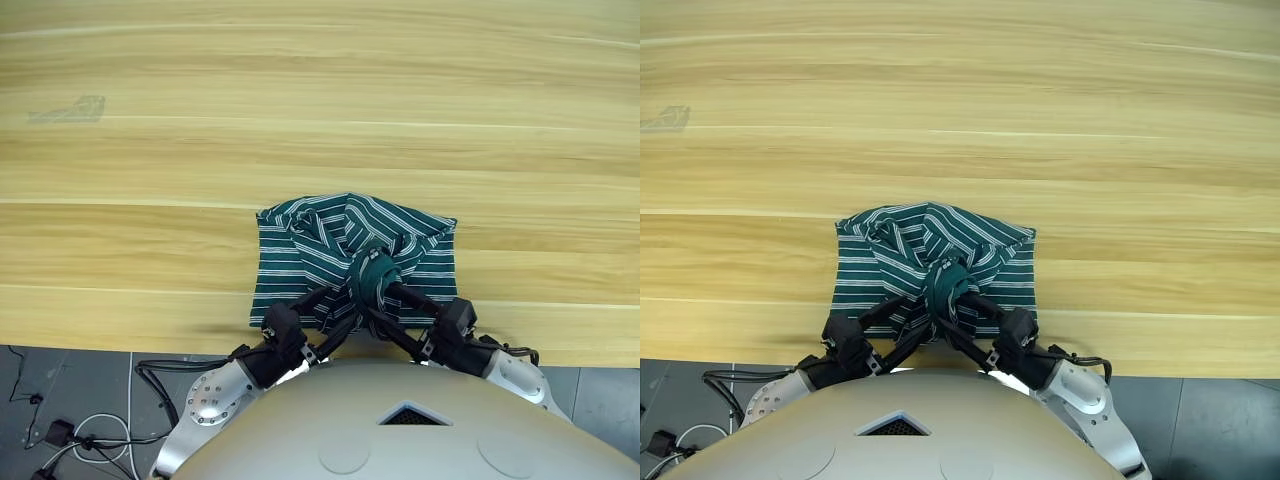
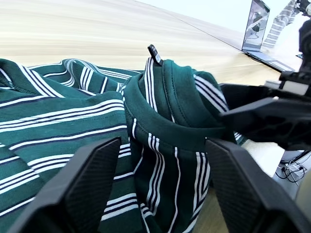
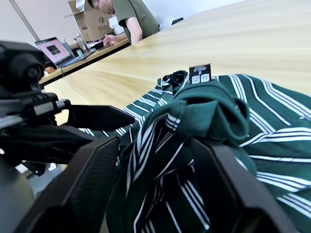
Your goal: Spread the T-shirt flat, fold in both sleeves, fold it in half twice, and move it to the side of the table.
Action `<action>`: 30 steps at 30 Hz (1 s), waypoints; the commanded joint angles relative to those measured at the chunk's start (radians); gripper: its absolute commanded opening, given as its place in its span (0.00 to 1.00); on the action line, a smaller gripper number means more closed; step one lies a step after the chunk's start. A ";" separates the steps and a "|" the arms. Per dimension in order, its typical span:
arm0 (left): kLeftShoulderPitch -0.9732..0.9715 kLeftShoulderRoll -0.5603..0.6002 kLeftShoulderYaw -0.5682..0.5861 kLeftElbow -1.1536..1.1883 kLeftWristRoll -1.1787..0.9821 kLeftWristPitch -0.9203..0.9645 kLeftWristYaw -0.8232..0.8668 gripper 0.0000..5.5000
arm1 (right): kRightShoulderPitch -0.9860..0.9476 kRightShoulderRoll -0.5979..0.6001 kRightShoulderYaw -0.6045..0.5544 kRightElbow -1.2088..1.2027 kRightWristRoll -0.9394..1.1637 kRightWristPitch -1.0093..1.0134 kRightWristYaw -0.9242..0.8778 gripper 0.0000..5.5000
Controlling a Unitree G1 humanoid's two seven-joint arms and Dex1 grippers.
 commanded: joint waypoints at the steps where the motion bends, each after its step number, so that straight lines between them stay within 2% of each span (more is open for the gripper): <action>1: 0.009 0.001 -0.068 0.000 0.017 0.005 -0.035 0.59 | -0.006 -0.011 0.037 0.009 -0.027 0.051 0.002 0.49; 3: 0.003 0.000 -0.070 0.001 0.018 0.006 -0.034 0.59 | -0.012 -0.013 0.039 0.009 -0.028 0.057 0.003 0.49; 9: -0.003 -0.001 -0.072 0.006 0.014 0.006 -0.030 0.59 | -0.020 -0.013 0.040 0.016 -0.030 0.057 0.004 0.32; 21: 0.002 0.001 -0.073 0.021 0.015 -0.008 -0.030 0.59 | -0.029 -0.015 0.067 0.024 -0.039 0.037 0.007 0.05; 30: -0.022 0.013 -0.111 0.024 -0.027 -0.042 -0.104 0.59 | -0.102 0.022 0.072 0.023 -0.038 0.028 -0.012 0.05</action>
